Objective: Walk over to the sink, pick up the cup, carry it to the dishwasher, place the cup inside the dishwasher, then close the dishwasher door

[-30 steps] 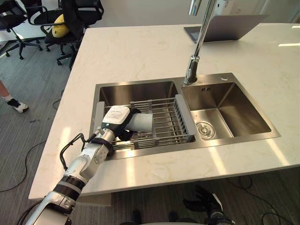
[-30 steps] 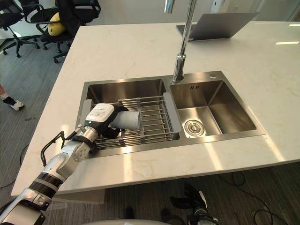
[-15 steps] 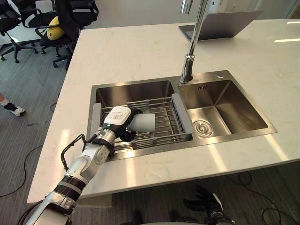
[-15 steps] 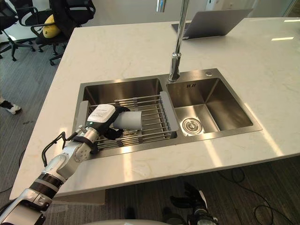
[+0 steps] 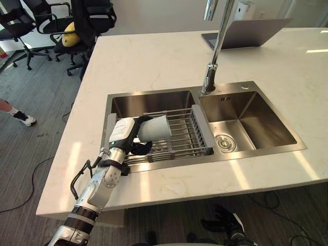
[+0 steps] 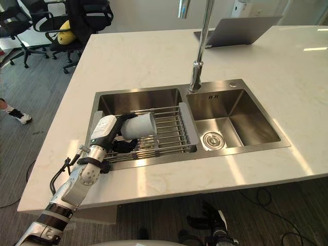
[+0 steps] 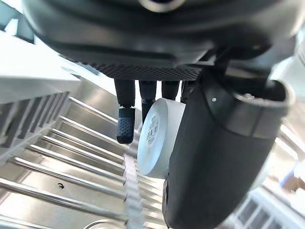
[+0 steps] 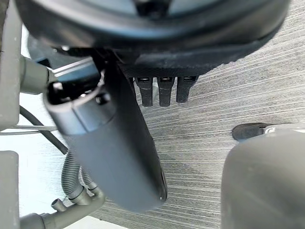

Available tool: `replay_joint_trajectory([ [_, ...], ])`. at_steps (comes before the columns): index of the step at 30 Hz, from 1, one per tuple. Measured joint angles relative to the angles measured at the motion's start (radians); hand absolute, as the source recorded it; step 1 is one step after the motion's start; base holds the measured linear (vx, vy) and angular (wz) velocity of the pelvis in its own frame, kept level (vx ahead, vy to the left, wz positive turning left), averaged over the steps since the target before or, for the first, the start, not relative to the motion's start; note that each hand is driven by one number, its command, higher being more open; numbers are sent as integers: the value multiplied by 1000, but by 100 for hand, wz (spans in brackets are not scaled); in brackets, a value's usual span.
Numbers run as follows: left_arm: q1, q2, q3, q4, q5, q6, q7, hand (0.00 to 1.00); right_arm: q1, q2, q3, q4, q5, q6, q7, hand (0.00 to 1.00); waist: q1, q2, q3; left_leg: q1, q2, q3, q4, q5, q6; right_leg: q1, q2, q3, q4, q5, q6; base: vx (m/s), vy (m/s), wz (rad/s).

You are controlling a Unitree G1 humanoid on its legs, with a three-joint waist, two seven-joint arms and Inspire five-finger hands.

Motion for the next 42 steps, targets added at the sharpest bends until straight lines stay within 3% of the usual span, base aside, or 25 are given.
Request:
replay_joint_trajectory([
  [13, 88, -166, 34, -289, -269, -32, 50, 30, 6, 24, -48, 1, 9, 0, -8, 90, 12, -3, 0, 6, 7, 1, 2, -9, -3, -10, 1, 6, 36, -28, 0, 0, 0, 0],
  [24, 196, -242, 23, -378, -657, -65, 9, 30, 19, 35, -67, 1, 12, 1, -19, 90, 27, -8, -4, -11, 7, 2, 45, -52, -2, -12, 1, 8, 52, -55, 0, 30, -11, 0],
  [37, 276, -253, -18, -443, -746, -68, -46, 30, -1, 34, -68, 44, 50, 9, -20, 90, 51, -19, -19, -46, 8, 46, 170, -127, 7, -36, 0, 56, 109, -78, 5, -15, 11, -10],
  [42, 282, -249, -20, -462, -745, -68, -46, 30, -32, 24, -68, 59, 50, 10, -21, 90, 57, -26, -15, -91, 16, 80, 243, -159, 18, -101, 1, 90, 197, -86, 22, -46, 27, -20],
])
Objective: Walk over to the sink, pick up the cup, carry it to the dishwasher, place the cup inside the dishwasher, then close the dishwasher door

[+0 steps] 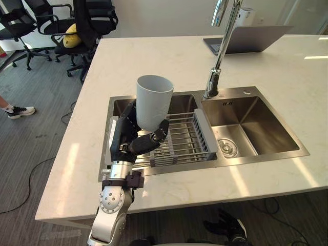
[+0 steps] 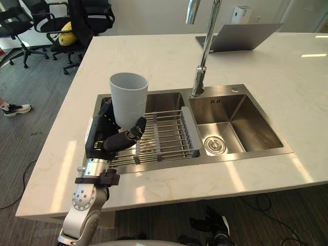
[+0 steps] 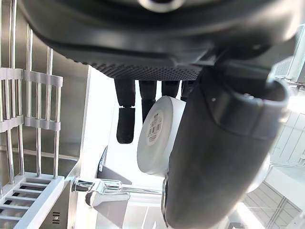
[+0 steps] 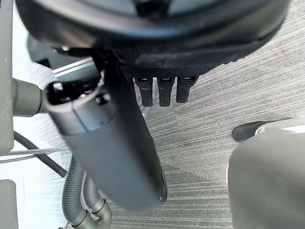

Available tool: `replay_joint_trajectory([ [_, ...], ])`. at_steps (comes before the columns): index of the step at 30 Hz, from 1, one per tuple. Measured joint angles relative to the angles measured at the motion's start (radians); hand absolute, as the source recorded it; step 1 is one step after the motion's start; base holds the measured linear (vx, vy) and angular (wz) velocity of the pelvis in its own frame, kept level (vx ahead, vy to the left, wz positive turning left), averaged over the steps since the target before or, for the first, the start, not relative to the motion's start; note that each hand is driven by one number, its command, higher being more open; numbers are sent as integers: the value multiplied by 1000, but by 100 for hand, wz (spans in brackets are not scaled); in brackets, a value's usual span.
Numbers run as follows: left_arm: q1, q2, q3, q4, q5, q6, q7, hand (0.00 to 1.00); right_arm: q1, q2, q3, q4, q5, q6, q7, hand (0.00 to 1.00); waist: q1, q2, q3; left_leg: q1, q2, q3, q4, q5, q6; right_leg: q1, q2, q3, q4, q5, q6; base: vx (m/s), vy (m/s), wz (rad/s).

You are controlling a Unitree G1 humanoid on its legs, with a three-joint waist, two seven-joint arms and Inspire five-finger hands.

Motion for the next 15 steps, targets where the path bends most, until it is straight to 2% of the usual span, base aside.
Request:
replay_joint_trajectory([
  [2, -7, 4, -29, -3, 0, 0, 1, 30, -19, -3, -4, 0, 0, 3, 0, 90, -3, -9, 14, -9, 6, 4, 33, -7, 7, -63, -1, -18, 138, -11, 18, -104, 27, -6],
  [4, -8, 5, -55, -4, 1, 0, 0, 30, -19, -6, -8, -1, 0, 3, -3, 90, -2, -15, 18, -11, 5, -3, 53, -12, 16, -66, -9, -47, 168, -11, 20, -142, 36, 13],
  [6, -8, 2, -62, -6, 2, 0, 1, 30, -12, -9, -4, -1, 0, 7, -2, 90, 13, -24, 16, -28, -1, -1, 73, -12, 32, -88, -32, -87, 336, -82, 60, -164, 8, 16],
  [7, -8, 1, -62, -6, 2, 0, 1, 30, -9, -9, -3, 0, 0, 7, -2, 90, 21, -22, 13, -34, -2, -2, 76, -9, 34, -84, -32, -90, 376, -99, 78, -132, -31, 16],
  [8, -9, -2, -60, -9, 2, -2, 2, 30, -10, -10, -3, 1, 0, 8, -2, 90, 36, -27, 0, -62, -4, -11, 85, 2, 34, -68, -28, -91, 438, -133, 114, -135, -74, 21],
  [9, -12, -2, -61, -12, 2, -5, 3, 30, -12, -10, 1, 1, 0, 8, -3, 90, 53, -36, -22, -113, -10, -21, 96, 18, 28, -42, -22, -82, 428, -158, 134, -122, -93, 21],
  [10, -14, -3, -61, -15, 2, -7, 3, 30, -19, -12, 5, 1, 0, 8, -3, 90, 62, -41, -29, -141, -13, -24, 103, 28, 25, -30, -19, -73, 396, -169, 124, -123, -126, 19],
  [11, -20, -5, -60, -18, 2, -11, 4, 30, -49, -19, 11, 4, 0, 8, -4, 90, 84, -48, -28, -196, -16, -26, 111, 55, 19, -2, -5, -47, 262, -202, 82, -112, -113, 12],
  [12, -20, -7, -57, -17, 2, -10, 5, 30, -76, -27, 14, 13, 0, 8, -6, 90, 90, -46, -26, -231, -17, -31, 106, 80, 14, 10, 2, -31, 174, -213, 59, -207, -153, 17],
  [13, -21, -11, -57, -13, 1, -9, 5, 30, -109, -34, 13, 27, 1, 8, -9, 90, 92, -35, -14, -251, -11, -47, 98, 104, 4, 23, 15, -25, 107, -202, -5, -263, -162, 31],
  [14, -20, -24, -62, -11, 0, -2, 5, 30, -143, -45, 13, 38, 2, 7, -18, 90, 92, -2, 24, -245, 12, -79, 89, 131, -11, 48, 47, -46, 71, -165, -43, -345, -201, 41],
  [15, -18, -28, -76, -10, 0, -2, 5, 30, -152, -48, 13, 38, 3, 3, -27, 90, 98, 19, 43, -241, 35, -106, 82, 154, -27, 65, 82, -65, 56, -140, -56, -300, -179, 40],
])
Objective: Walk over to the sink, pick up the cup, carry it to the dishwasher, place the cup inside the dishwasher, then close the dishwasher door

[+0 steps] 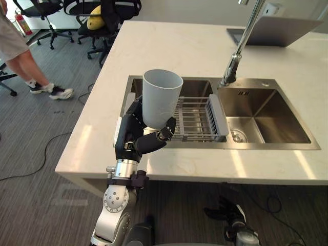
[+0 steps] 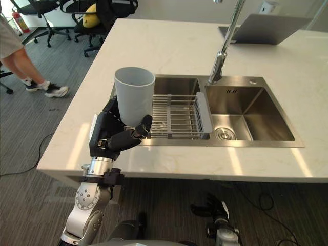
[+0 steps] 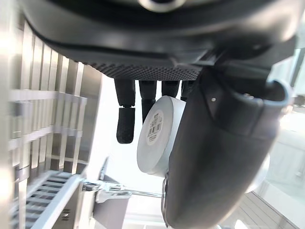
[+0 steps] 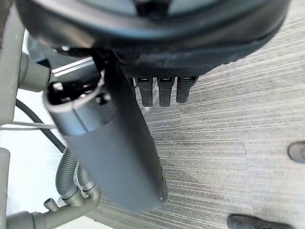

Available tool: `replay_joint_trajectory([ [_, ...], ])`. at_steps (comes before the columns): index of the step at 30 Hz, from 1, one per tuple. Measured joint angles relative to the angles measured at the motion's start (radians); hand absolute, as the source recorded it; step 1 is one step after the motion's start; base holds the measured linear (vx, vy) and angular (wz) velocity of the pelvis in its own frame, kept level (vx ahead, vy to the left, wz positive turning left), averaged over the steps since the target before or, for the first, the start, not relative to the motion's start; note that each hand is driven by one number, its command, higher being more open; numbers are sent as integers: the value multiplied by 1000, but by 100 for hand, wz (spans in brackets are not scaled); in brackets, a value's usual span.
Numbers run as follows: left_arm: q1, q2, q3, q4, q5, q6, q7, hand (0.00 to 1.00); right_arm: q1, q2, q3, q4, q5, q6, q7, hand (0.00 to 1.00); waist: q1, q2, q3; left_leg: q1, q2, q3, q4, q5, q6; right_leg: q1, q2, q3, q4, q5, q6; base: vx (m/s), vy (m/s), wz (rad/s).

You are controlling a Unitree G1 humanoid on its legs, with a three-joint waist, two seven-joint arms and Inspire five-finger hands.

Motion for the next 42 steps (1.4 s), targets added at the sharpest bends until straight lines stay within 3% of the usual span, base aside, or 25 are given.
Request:
replay_joint_trajectory([
  [3, 0, -5, -14, 0, -1, -1, -1, 30, 2, 5, -1, 0, 5, -8, -6, 90, 2, 9, 10, 7, 14, -62, -77, 85, -42, -5, 29, -56, -10, 42, -48, -316, -175, 55],
  [4, -3, -6, -31, 0, -5, -1, -5, 30, 11, 7, -15, -1, 19, -13, -14, 90, -7, 2, 21, 0, 7, -75, -48, 71, -48, -13, 23, -104, -16, 56, -72, -375, -144, 94],
  [5, -3, -6, -52, 0, -17, -1, -8, 30, 28, 8, -25, -1, 29, -12, -22, 90, -10, -2, 27, -8, -3, -68, 32, 26, -31, -23, 11, -137, -16, 67, -91, -247, -98, 94],
  [7, -3, -8, -73, -1, -19, -1, -16, 30, 51, 8, -21, -2, 35, -11, -25, 90, -24, -3, 29, 4, 7, -30, 114, -46, -21, -42, -13, -184, -15, 81, -101, -234, -15, 87],
  [10, -5, -11, -115, 0, -20, -1, -28, 30, 90, 26, -20, -5, 36, -11, -25, 90, -49, 2, 25, 95, 53, 29, 133, -141, -29, -52, -53, -256, -31, 105, -86, -195, 84, 80],
  [12, -16, -16, -136, 10, -20, -2, -31, 30, 105, 34, -20, -11, 36, -11, -24, 90, -61, 20, 14, 195, 61, 31, -28, -153, -49, -66, -73, -291, -45, 118, -57, -130, 187, 66],
  [14, -47, -6, -135, 48, -20, -4, -32, 30, 101, 48, -17, -12, 36, -8, -22, 90, -58, 21, 5, 216, 34, 31, -116, -117, -39, -79, -101, -290, -53, 134, -14, -85, 247, 23],
  [16, -63, 2, -122, 92, -22, -4, -26, 30, 102, 61, -16, -18, 35, -8, -13, 90, -60, 15, 2, 215, 2, 30, -105, -115, -20, -67, -125, -291, -68, 159, 14, -17, 193, 11],
  [20, -69, 7, -113, 108, -27, -3, -24, 30, 95, 64, -16, -19, 34, -8, -14, 90, -61, 12, -5, 205, -36, 32, -81, -130, 7, -54, -159, -291, -91, 181, 30, 3, 174, 6],
  [24, -69, 15, -112, 108, -27, -2, -24, 30, 75, 66, -2, -19, 29, -8, -16, 90, -58, -3, -14, 189, -44, 46, -47, -164, 25, -54, -166, -280, -93, 184, 34, 6, 80, -7],
  [28, -68, 17, -113, 106, -27, -2, -25, 30, 71, 65, 3, -27, 16, -2, -18, 90, -65, -13, -18, 196, -75, 28, -14, -208, 39, -76, -215, -280, 34, 109, 56, 37, 52, 14],
  [30, -66, 16, -115, 105, -26, -1, -23, 30, 79, 60, 16, -54, 16, 6, -22, 90, -81, -13, -19, 202, -93, -12, -15, -215, 54, -105, -231, -228, 136, 97, 52, 96, 53, 65],
  [31, -66, 16, -115, 104, -23, -1, -23, 30, 90, 65, 20, -78, 15, 7, -24, 90, -88, -12, -20, 212, -101, -49, -15, -211, 56, -134, -229, -175, 231, 97, 49, 154, 25, 88],
  [32, -65, 19, -114, 104, -19, -2, -15, 30, 107, 73, 22, -101, 13, 6, -23, 90, -90, -15, -22, 219, -101, -88, -8, -209, 65, -184, -202, -99, 321, 57, 18, 213, -24, 119],
  [33, -65, 18, -112, 104, -19, -2, 0, 30, 124, 83, 23, -128, 13, 6, -21, 90, -92, -18, -24, 219, -99, -138, 2, -213, 62, -203, -146, -26, 324, 8, 17, 192, -72, 106],
  [36, -63, 5, -82, 104, -19, -4, 29, 30, 147, 88, 25, -191, 13, 6, -22, 90, -102, -18, -24, 223, -104, -238, 18, -224, 44, -268, -62, 67, 298, -23, 17, 171, -158, 115],
  [37, -62, 0, -74, 103, -20, -5, 35, 30, 155, 88, 32, -221, 14, 6, -24, 90, -103, -25, -26, 215, -122, -265, 41, -236, 25, -271, -64, 74, 234, 3, 24, 174, -190, 119],
  [38, -61, -5, -64, 96, -20, -7, 38, 30, 166, 89, 44, -261, 14, 6, -28, 90, -101, -53, -24, 211, -150, -271, 67, -252, 10, -273, -91, 74, 181, 65, 52, 174, -204, 101],
  [39, -31, -40, -53, 95, -21, -8, 40, 30, 169, 76, 62, -292, 14, 6, -25, 90, -96, -21, -29, 193, -127, -273, 114, -288, -19, -257, -77, 36, 195, 52, 45, 173, -196, 73],
  [42, 40, -83, -59, 57, -34, -8, 30, 30, 185, 71, 94, -398, 14, 3, -25, 90, -76, 5, -40, 179, -69, -231, 151, -302, -41, -186, -55, -52, 138, 48, 29, 144, -138, 71],
])
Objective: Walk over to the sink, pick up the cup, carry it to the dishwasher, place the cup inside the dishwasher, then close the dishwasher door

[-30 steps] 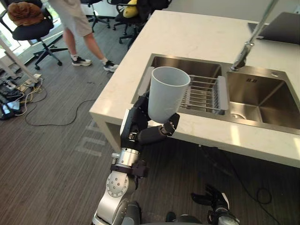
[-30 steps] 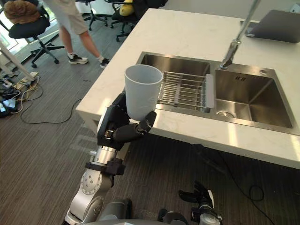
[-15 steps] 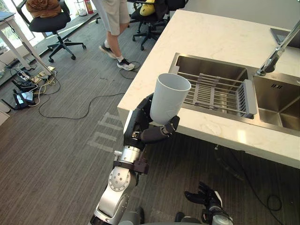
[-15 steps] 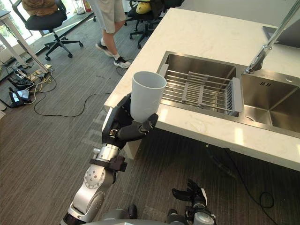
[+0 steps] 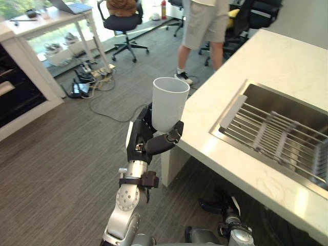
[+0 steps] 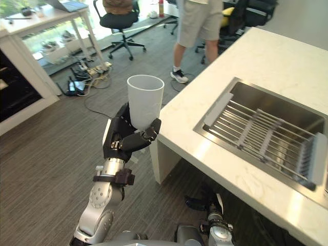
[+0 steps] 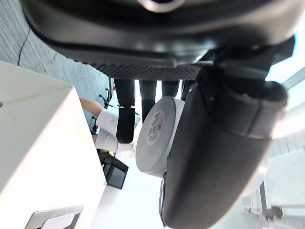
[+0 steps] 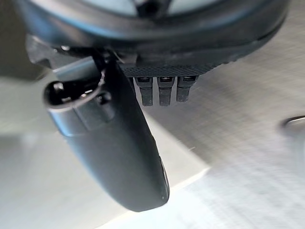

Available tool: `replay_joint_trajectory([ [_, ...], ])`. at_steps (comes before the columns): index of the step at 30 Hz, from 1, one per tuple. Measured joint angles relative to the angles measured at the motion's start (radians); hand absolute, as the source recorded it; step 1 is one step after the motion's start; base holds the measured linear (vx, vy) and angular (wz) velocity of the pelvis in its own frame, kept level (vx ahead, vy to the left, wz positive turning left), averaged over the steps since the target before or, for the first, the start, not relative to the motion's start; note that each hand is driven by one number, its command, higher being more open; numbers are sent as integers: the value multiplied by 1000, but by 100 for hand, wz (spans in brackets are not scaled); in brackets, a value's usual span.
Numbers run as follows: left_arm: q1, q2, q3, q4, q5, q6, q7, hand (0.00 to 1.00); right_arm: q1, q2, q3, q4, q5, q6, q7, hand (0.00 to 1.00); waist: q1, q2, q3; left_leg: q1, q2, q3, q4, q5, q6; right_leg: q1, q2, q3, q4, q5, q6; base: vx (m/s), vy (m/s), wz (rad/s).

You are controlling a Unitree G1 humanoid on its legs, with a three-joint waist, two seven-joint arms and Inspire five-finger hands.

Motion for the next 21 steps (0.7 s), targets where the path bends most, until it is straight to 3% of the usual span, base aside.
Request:
replay_joint_trajectory([
  [3, 16, -12, 10, -39, -26, 0, -7, 30, 5, 4, 15, -68, 2, -9, 0, 90, 6, 2, 2, -52, 46, 146, 94, -3, -6, 60, 3, -77, -42, -3, -11, 56, -97, 77],
  [6, 19, -13, 24, -70, -27, -4, -8, 30, 5, 17, 14, -79, 3, -19, -4, 90, 17, 2, 1, -63, 75, 270, 89, 1, 1, 103, -7, -130, -81, 0, -14, 15, 14, 69],
  [9, 8, -7, 39, -71, -48, -16, -9, 30, -3, 34, 7, -21, 3, -19, -10, 90, 29, 1, 1, -69, 61, 382, -18, 52, 64, 118, -46, -214, -132, 21, -6, -43, 90, 86],
  [11, 8, 7, 40, -56, -55, -17, -7, 30, -13, 45, 7, 39, 3, -18, -10, 90, 32, -3, 0, -62, 48, 439, -94, 79, 62, 128, -72, -256, -171, 43, 5, -50, 81, 71],
  [12, 6, 23, 37, -40, -56, -18, -9, 30, -20, 53, 7, 67, 3, -15, -9, 90, 31, -3, 0, -54, 71, 511, -110, 70, 77, 136, -82, -273, -182, 49, 11, -5, 27, 50],
  [13, 3, 29, 35, -26, -56, -18, -12, 30, -20, 54, 7, 81, 3, -13, -9, 90, 31, -3, 1, -48, 73, 525, -117, 83, 72, 144, -84, -275, -185, 49, 12, 6, 51, 44],
  [14, 3, 40, 30, -1, -59, -17, -16, 30, -19, 56, 8, 101, 2, -6, -8, 90, 30, -7, 0, -27, 48, 515, -149, 111, 102, 153, -93, -256, -188, 49, 12, 27, 108, 45],
  [17, 7, 50, 9, 27, -62, -6, -25, 30, -17, 47, 7, 104, 1, -3, -5, 90, 18, -10, -2, -2, 0, 495, -220, 146, 122, 147, -118, -212, -183, 47, 14, 31, 116, 27],
  [21, 9, 57, -15, 27, -61, -4, -39, 30, -44, 30, 38, 123, -23, 3, 5, 90, 13, -12, -2, 56, -59, 491, -310, 165, 144, 96, -177, -188, -32, 7, 15, 18, 126, 5],
])
